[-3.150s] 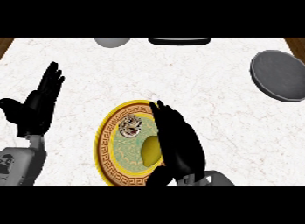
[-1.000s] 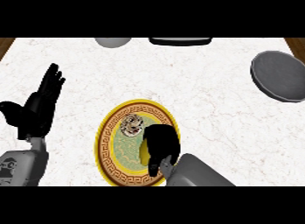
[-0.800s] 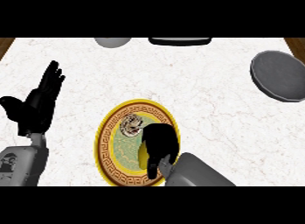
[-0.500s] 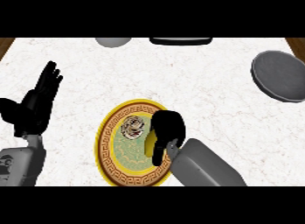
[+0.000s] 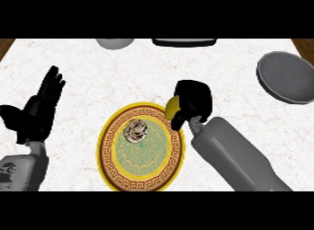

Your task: Pick the lemon from the plate and place it in the pan

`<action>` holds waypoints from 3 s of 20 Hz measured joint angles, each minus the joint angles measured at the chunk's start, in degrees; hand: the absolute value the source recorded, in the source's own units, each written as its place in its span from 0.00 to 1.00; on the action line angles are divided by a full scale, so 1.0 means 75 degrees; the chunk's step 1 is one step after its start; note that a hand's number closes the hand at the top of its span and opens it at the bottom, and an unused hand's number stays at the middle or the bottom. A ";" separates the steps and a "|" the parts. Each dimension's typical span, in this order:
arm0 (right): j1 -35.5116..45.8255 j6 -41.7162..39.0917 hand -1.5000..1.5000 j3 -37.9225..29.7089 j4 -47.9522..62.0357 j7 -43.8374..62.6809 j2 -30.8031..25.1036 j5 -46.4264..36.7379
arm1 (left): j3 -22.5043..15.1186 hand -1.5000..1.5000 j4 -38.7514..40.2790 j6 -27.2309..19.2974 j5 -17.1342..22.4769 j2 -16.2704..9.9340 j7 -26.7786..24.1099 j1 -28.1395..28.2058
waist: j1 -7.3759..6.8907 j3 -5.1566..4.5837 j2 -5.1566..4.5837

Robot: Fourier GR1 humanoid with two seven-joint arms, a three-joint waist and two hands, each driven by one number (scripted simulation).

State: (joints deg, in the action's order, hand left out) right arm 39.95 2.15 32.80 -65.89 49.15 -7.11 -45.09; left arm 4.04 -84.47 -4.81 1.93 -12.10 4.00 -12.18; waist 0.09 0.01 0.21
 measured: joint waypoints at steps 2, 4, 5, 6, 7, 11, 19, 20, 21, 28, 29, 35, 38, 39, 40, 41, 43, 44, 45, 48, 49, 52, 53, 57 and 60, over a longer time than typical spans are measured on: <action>0.0075 0.0354 1.00 -0.0106 -0.0384 0.0099 -0.0144 -0.0306 | 0.0073 0.50 0.0039 0.0041 0.0043 -0.0040 -0.0039 0.0001 | 0.0028 -0.0001 0.0006; 0.0131 0.0424 1.00 -0.0287 -0.0857 0.0240 -0.0384 -0.0506 | 0.0065 0.50 0.0032 -0.0010 0.0018 0.0002 0.0007 -0.0025 | 0.0052 -0.0002 0.0011; 0.0174 0.0480 1.00 -0.0433 -0.1074 0.0315 -0.0475 -0.0563 | 0.0094 0.50 0.0034 0.0011 0.0035 -0.0035 0.0065 -0.0073 | 0.0062 -0.0001 0.0011; 0.0158 0.0550 1.00 -0.0507 -0.1266 0.0403 -0.0539 -0.0702 | 0.0088 0.50 0.0079 -0.0021 0.0003 -0.0018 0.0083 -0.0143 | 0.0068 -0.0002 0.0010; 0.0220 0.0530 1.00 -0.0667 -0.1419 0.0436 -0.0678 -0.0755 | 0.0095 0.50 0.0155 -0.0029 -0.0024 -0.0025 0.0085 -0.0218 | 0.0072 -0.0002 0.0005; 0.0045 0.0864 1.00 -0.1402 -0.1938 0.0239 -0.1137 -0.0743 | 0.0027 0.50 0.0042 -0.0002 -0.0035 0.0062 0.0061 -0.0062 | 0.0043 -0.0001 -0.0006; -0.0397 0.1982 1.00 -0.3467 -0.1452 -0.1476 -0.1907 0.0501 | 0.0157 0.50 0.0058 0.0111 0.0047 -0.0037 0.0161 -0.0202 | -0.0023 0.0004 -0.0045; -0.0359 0.2032 1.00 -0.3686 -0.1201 -0.1739 -0.2027 0.0607 | 0.0140 0.50 0.0016 0.0069 0.0018 -0.0005 0.0190 -0.0225 | -0.0035 0.0006 -0.0048; -0.0400 0.2071 1.00 -0.3905 -0.0962 -0.2038 -0.2205 0.0722 | 0.0107 0.50 0.0019 0.0046 -0.0023 0.0033 0.0151 -0.0203 | -0.0043 0.0005 -0.0051; -0.0023 0.2595 1.00 -0.4999 0.1666 -0.4063 -0.3150 0.0936 | 0.0006 0.50 0.0046 0.0063 -0.0104 0.0142 0.0053 -0.0241 | -0.0182 0.0009 -0.0103; 0.0017 0.2794 1.00 -0.5064 0.2062 -0.4294 -0.3238 0.0833 | 0.0029 0.50 0.0125 0.0094 -0.0091 0.0129 -0.0008 -0.0285 | -0.0213 0.0011 -0.0125; 0.0416 0.3518 1.00 -0.5719 0.4337 -0.5761 -0.3839 0.0820 | -0.0039 0.50 0.0204 0.0136 -0.0118 0.0189 -0.0039 -0.0448 | -0.0380 0.0027 -0.0200; 0.0586 0.3781 1.00 -0.6012 0.5184 -0.6350 -0.4011 0.0911 | -0.0122 0.50 0.0150 0.0154 -0.0137 0.0244 -0.0012 -0.0477 | -0.0472 0.0037 -0.0235; 0.0608 0.3883 1.00 -0.6115 0.5402 -0.6530 -0.4043 0.0961 | -0.0099 0.50 0.0146 0.0169 -0.0117 0.0220 0.0031 -0.0535 | -0.0495 0.0042 -0.0249; 0.0629 0.3974 1.00 -0.6188 0.5610 -0.6696 -0.4061 0.0986 | -0.0125 0.50 0.0157 0.0161 -0.0142 0.0244 -0.0008 -0.0528 | -0.0519 0.0045 -0.0262; 0.0616 0.4056 1.00 -0.6245 0.5796 -0.6861 -0.4037 0.1010 | -0.0117 0.50 0.0174 0.0151 -0.0137 0.0251 0.0009 -0.0604 | -0.0536 0.0048 -0.0278; 0.0637 0.3931 0.00 -0.6555 0.6036 -0.7217 -0.4010 0.1342 | -0.0112 0.50 0.0200 0.0166 -0.0130 0.0258 -0.0033 -0.0589 | -0.0550 0.0059 -0.0292; 0.0688 0.3856 0.00 -0.6657 0.6206 -0.7246 -0.3987 0.1436 | -0.0149 0.50 0.0182 0.0148 -0.0154 0.0285 0.0003 -0.0607 | -0.0580 0.0061 -0.0300; 0.0716 0.3584 0.00 -0.6746 0.6370 -0.7295 -0.3993 0.1551 | -0.0149 0.50 0.0157 0.0173 -0.0144 0.0265 0.0022 -0.0621 | -0.0598 0.0063 -0.0302; 0.0780 0.2633 0.00 -0.7050 0.6761 -0.7536 -0.4023 0.1951 | -0.0183 0.50 0.0127 0.0170 -0.0157 0.0291 0.0040 -0.0600 | -0.0612 0.0071 -0.0308; 0.0746 0.2405 0.00 -0.7161 0.6858 -0.7700 -0.4017 0.2083 | -0.0172 0.50 0.0120 0.0195 -0.0144 0.0279 -0.0002 -0.0542 | -0.0615 0.0073 -0.0308; 0.0699 0.1972 0.00 -0.7377 0.7101 -0.8127 -0.3973 0.2319 | -0.0169 0.50 0.0130 0.0185 -0.0166 0.0279 -0.0032 -0.0566 | -0.0617 0.0075 -0.0319; 0.0658 0.1935 0.00 -0.7446 0.7156 -0.8273 -0.4000 0.2377 | -0.0153 0.50 0.0138 0.0188 -0.0158 0.0268 -0.0015 -0.0573 | -0.0618 0.0076 -0.0324; 0.0628 0.1997 0.00 -0.7824 0.7170 -0.8979 -0.3950 0.2726 | -0.0107 0.50 0.0237 0.0182 -0.0142 0.0274 -0.0027 -0.0619 | -0.0566 0.0073 -0.0307; 0.0505 0.2052 0.00 -0.8335 0.7069 -0.9630 -0.3992 0.3221 | 0.0017 0.50 0.0268 0.0257 -0.0049 0.0198 -0.0102 -0.0512 | -0.0482 0.0067 -0.0266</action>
State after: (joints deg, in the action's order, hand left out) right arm 43.73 17.54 -29.71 -12.87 -23.07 -37.06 -20.93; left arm 4.17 -82.46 -2.89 1.57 -10.62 3.24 -16.02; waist -3.52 0.51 -1.79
